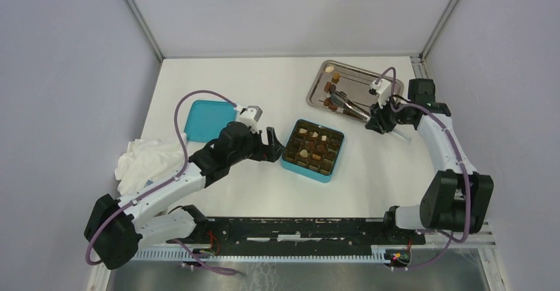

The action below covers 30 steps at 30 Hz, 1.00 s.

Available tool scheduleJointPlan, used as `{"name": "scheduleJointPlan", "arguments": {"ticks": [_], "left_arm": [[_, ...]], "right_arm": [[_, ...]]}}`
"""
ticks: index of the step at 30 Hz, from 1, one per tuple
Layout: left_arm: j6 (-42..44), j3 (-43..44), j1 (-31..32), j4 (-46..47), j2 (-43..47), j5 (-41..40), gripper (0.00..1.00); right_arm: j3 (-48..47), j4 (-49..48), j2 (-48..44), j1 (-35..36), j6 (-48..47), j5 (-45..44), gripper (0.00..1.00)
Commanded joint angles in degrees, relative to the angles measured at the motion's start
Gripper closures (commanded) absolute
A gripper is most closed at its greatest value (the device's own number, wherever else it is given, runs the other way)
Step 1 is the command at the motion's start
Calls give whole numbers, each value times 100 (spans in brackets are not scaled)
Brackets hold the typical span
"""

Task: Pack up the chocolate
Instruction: Pick up the fake chocolate from the plate, then place the fake chocolate in the packing box.

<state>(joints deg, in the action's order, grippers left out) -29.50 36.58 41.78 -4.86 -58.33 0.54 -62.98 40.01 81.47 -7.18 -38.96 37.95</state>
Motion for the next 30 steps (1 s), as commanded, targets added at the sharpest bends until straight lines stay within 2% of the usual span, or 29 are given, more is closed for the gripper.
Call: {"name": "scheduleJointPlan", "arguments": {"ticks": [1,5,10,12,23,30], "left_arm": [[294,597,27,-273,-548,-308,8],[433,1033,23,-393,-1233,-348,19],[619,1599,24,-512,-2004,-363,43],[700,1803,27,-594,-2284,-409,50],[1091,2697,25,-842,-3685,-351,54],[1184,3170,27,-933,-4252,-189,59]], "right_arm": [[309,115,-746,6,-520,1130,100],[619,488,-1141,14,-985,1388,100],[962,853,-1434,11,-1453,1443,100],[1038,971,-1508,13,-1579,1459,100],[1209,1160,-1810,6,-1810,1445,100],[1288,1287,-1926,6,-1955,1320,100]]}}
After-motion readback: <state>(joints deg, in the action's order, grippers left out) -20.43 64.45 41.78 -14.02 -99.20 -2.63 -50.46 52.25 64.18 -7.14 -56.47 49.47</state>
